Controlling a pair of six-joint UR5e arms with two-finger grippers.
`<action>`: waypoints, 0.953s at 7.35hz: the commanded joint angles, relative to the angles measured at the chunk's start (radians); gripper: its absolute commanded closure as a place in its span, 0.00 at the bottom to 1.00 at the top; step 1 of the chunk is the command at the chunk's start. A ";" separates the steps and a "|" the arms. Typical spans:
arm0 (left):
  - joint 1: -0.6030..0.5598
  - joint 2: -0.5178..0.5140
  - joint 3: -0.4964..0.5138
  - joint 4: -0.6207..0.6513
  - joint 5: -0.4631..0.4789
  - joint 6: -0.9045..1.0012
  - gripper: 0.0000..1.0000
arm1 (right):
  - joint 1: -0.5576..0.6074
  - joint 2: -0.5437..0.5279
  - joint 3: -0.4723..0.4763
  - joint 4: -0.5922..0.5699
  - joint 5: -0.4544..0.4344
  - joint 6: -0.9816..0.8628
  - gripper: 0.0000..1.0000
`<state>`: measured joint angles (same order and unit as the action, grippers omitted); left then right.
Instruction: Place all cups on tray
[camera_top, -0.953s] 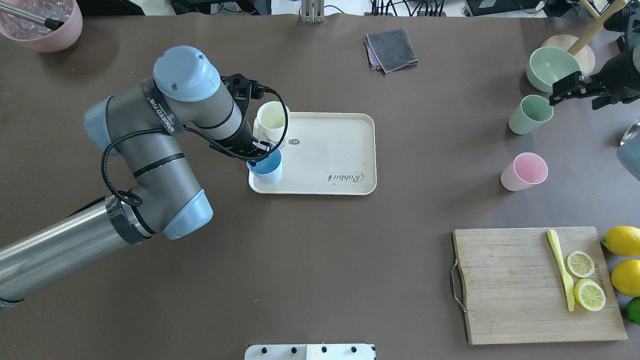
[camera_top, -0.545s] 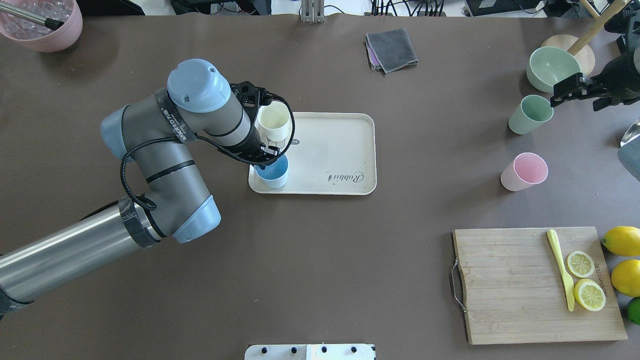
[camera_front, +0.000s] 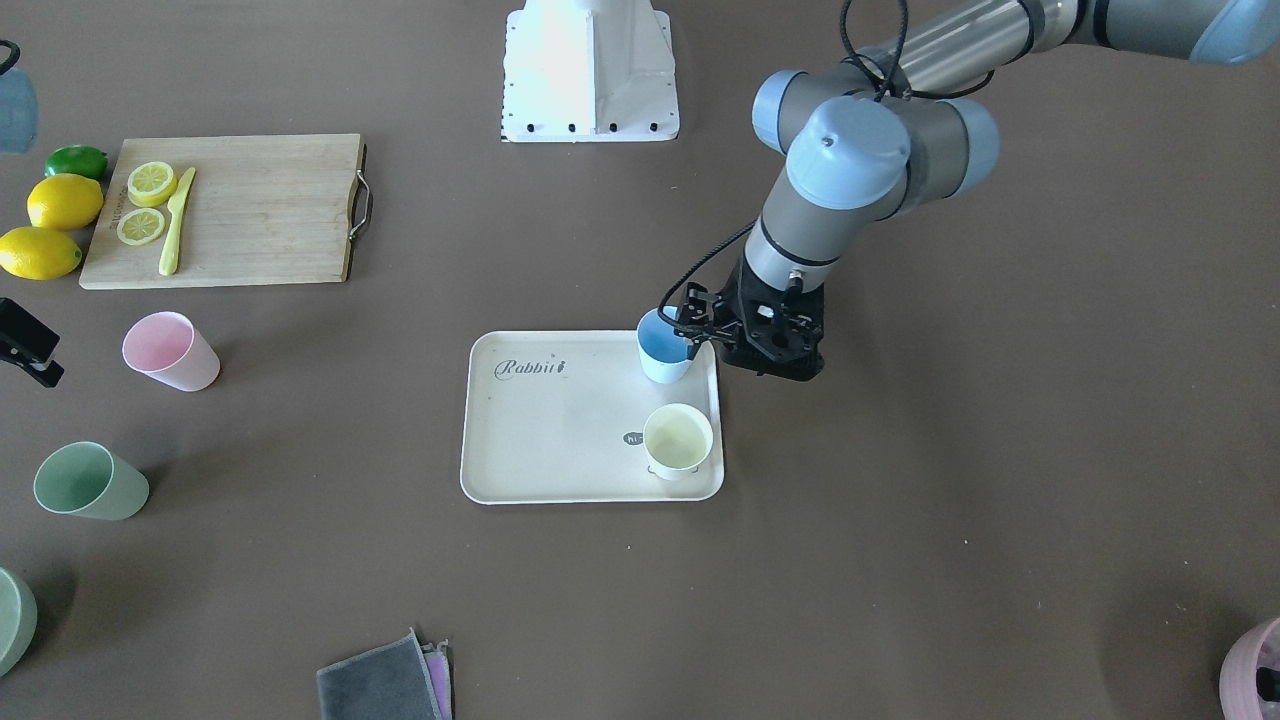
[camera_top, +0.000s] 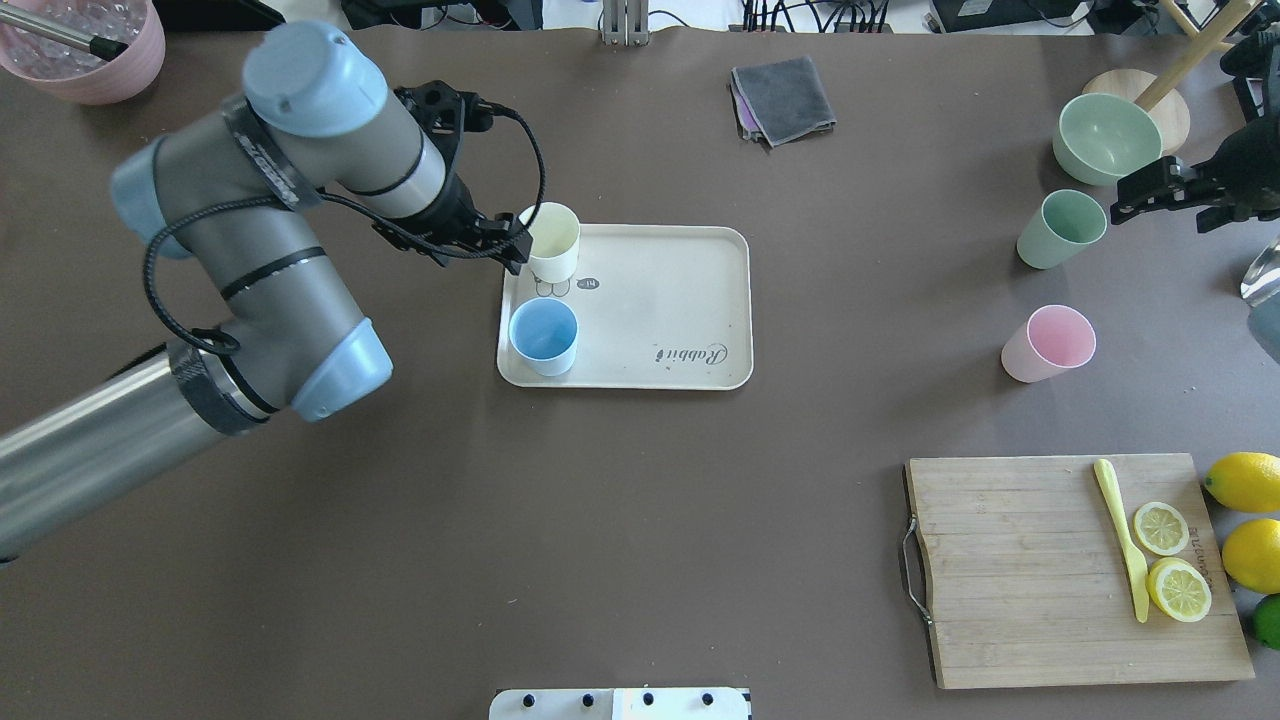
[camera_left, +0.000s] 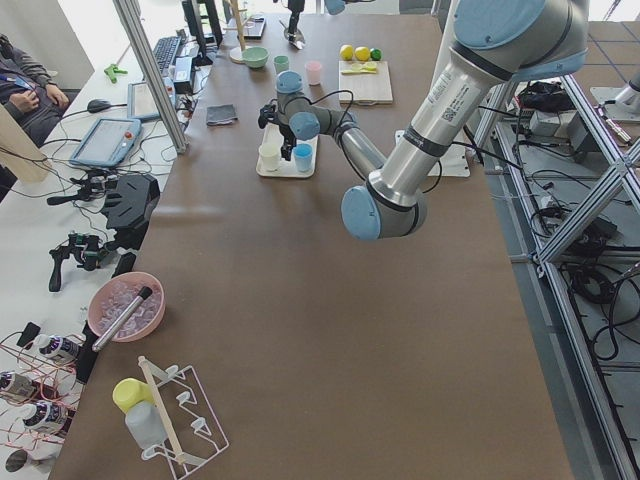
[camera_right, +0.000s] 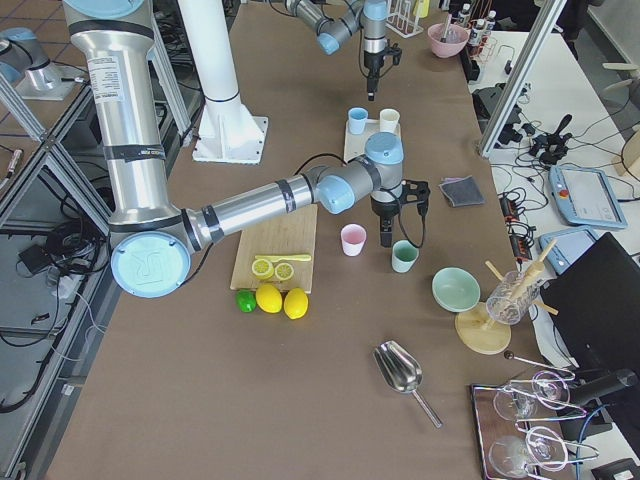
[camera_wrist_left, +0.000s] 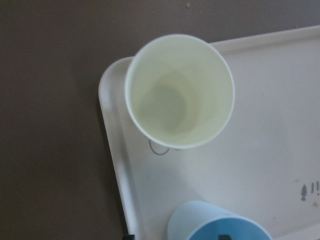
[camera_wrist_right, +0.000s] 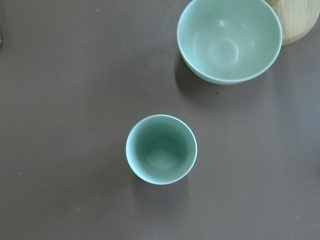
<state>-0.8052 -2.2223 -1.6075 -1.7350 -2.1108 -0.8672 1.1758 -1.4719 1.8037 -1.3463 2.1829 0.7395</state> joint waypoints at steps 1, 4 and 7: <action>-0.187 0.071 -0.080 0.148 -0.109 0.272 0.01 | -0.060 -0.094 0.057 0.022 -0.005 0.052 0.00; -0.236 0.099 -0.072 0.167 -0.106 0.379 0.01 | -0.229 -0.165 0.010 0.252 -0.133 0.227 0.02; -0.236 0.104 -0.071 0.161 -0.101 0.381 0.01 | -0.260 -0.133 -0.059 0.256 -0.167 0.227 0.48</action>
<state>-1.0414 -2.1196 -1.6793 -1.5726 -2.2136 -0.4871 0.9247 -1.6178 1.7705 -1.0947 2.0234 0.9642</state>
